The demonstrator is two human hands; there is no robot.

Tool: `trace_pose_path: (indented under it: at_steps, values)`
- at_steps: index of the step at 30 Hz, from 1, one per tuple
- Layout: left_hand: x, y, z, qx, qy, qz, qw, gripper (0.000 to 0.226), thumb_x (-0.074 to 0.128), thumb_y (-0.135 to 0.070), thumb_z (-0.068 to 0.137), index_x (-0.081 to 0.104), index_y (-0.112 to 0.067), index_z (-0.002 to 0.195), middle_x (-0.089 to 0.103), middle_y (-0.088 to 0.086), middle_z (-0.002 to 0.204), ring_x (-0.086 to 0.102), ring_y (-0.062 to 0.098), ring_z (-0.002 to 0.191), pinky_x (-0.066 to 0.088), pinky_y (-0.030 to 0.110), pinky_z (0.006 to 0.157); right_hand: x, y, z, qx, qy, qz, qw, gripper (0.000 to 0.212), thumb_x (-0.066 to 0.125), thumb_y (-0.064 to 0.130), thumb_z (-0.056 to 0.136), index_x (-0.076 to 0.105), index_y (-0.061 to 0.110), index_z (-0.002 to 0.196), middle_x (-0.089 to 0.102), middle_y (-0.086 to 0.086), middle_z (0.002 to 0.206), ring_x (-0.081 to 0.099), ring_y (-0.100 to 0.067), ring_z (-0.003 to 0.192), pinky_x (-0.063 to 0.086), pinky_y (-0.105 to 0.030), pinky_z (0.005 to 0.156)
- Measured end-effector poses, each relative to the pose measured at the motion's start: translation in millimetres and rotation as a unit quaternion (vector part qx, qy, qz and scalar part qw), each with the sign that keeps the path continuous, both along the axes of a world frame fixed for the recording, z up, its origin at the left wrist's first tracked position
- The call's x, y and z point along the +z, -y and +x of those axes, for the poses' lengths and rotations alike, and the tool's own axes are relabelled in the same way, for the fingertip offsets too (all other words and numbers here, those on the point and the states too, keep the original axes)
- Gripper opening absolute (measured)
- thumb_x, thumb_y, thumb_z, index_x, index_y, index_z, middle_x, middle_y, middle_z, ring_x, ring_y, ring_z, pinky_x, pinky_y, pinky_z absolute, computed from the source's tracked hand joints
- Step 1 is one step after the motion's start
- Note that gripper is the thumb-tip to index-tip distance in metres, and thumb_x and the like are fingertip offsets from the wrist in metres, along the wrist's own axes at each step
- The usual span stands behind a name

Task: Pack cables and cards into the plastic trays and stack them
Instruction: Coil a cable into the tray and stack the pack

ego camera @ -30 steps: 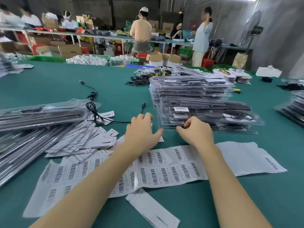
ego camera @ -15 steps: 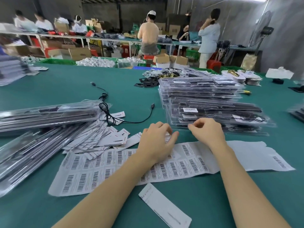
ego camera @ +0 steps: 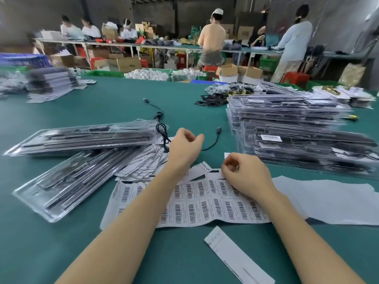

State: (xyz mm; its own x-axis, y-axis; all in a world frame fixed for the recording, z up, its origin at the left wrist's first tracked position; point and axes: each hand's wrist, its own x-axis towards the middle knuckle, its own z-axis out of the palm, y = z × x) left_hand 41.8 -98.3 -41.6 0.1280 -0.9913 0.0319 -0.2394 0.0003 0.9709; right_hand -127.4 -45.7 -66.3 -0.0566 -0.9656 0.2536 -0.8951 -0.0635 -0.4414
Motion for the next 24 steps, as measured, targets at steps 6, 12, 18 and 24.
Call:
trace_pose_path:
  at_steps: [6,12,18,24]
  values:
    - [12,13,18,0.063,-0.314,0.119,0.940,0.039,0.057,-0.013,0.097,0.036,-0.002,0.127,0.058,0.018,0.110,0.073,0.019,0.067,0.062,0.031,0.060,1,0,9,-0.004,-0.027,-0.014,1.000,0.010,0.060,0.039,0.089,0.063,0.034,0.080,0.063,0.019,0.073,0.057,0.001,0.073,0.041,-0.022,0.056]
    - [22,5,17,0.130,-0.481,0.118,0.859,0.048,0.059,-0.006,0.097,0.038,-0.003,0.140,0.059,0.018,0.107,0.072,0.024,0.067,0.055,0.023,0.047,0,0,24,0.028,-0.022,-0.016,0.999,0.007,0.060,0.036,0.089,0.063,0.032,0.084,0.063,0.017,0.080,0.058,-0.004,0.079,0.046,-0.026,0.061]
    - [24,7,20,0.159,-0.532,0.102,0.825,0.029,0.065,-0.017,0.098,0.051,-0.007,0.122,0.069,0.014,0.097,0.070,0.016,0.051,0.055,0.020,0.047,0,-1,22,0.029,-0.010,-0.006,1.000,0.005,0.061,0.037,0.089,0.063,0.033,0.086,0.063,0.018,0.081,0.057,-0.001,0.079,0.044,-0.023,0.060]
    - [24,8,32,0.118,-0.635,0.126,0.753,0.034,0.062,-0.030,0.100,0.047,-0.012,0.125,0.068,0.016,0.094,0.069,0.017,0.049,0.054,0.021,0.044,2,-2,22,0.030,-0.002,0.003,1.000,0.005,0.061,0.037,0.088,0.063,0.034,0.086,0.064,0.018,0.082,0.057,-0.001,0.080,0.043,-0.022,0.060]
